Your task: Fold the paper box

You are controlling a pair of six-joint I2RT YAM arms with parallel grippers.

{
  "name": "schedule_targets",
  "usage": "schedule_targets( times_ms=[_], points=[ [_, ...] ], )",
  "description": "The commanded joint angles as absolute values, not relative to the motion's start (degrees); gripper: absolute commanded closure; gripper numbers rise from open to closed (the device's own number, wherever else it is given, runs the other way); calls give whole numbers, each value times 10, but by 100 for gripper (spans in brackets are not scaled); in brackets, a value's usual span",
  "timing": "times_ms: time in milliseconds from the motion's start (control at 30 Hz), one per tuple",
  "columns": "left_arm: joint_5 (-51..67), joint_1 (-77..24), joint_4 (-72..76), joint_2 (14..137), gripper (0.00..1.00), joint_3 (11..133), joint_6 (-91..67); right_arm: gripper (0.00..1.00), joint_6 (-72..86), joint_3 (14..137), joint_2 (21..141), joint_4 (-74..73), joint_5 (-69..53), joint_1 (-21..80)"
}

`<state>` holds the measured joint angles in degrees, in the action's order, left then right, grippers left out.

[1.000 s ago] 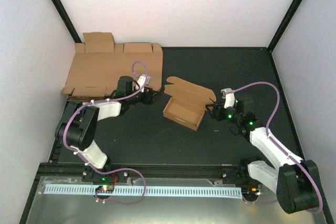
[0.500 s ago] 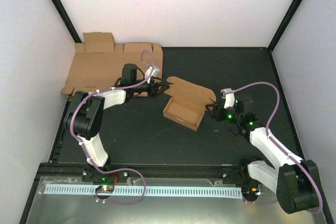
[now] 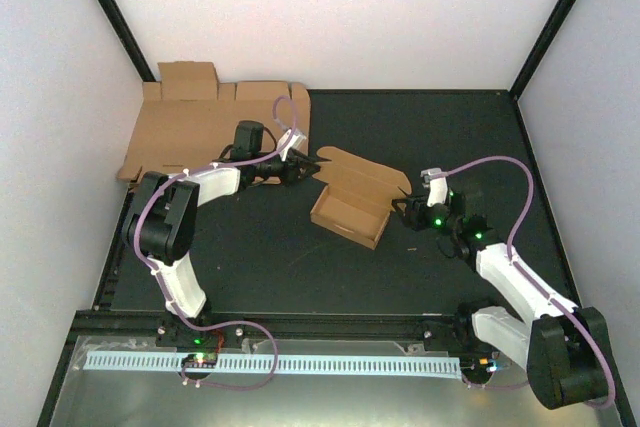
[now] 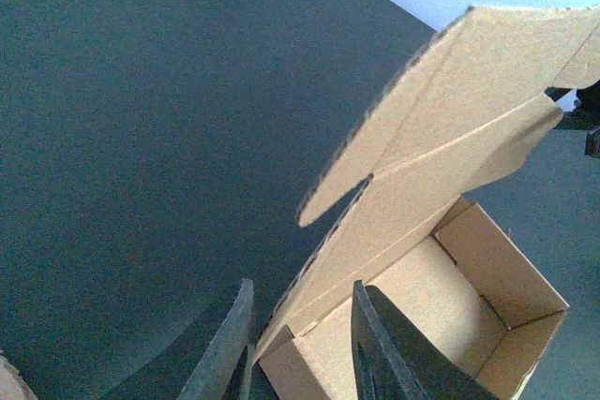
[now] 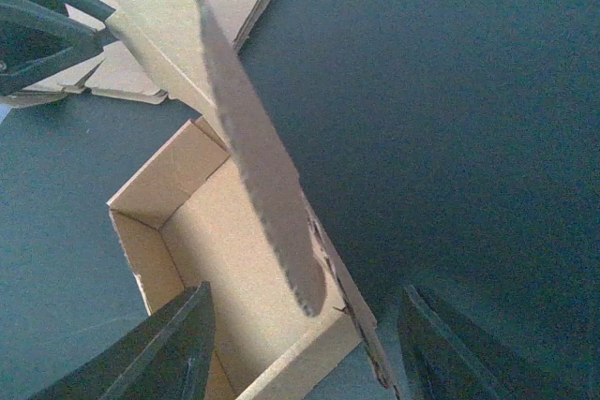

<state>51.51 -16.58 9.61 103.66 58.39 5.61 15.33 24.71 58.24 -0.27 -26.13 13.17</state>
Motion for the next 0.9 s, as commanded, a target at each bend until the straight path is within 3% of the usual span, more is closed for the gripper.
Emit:
schedule_targets(
  times_ms=[0,133,467,867],
  points=[
    [534,-170,88,1035,68,597,72,43,146,250,574,0,-272,135],
    [532,-177,72,1041,72,607,77,43,145,252,574,-2,-273,134],
    [523,-183,66,1017,97,590,73,44,147,250,569,-3,-273,134],
    [454,-206,118,926,98,497,25,49,145,250,572,-4,-279,134]
  ],
)
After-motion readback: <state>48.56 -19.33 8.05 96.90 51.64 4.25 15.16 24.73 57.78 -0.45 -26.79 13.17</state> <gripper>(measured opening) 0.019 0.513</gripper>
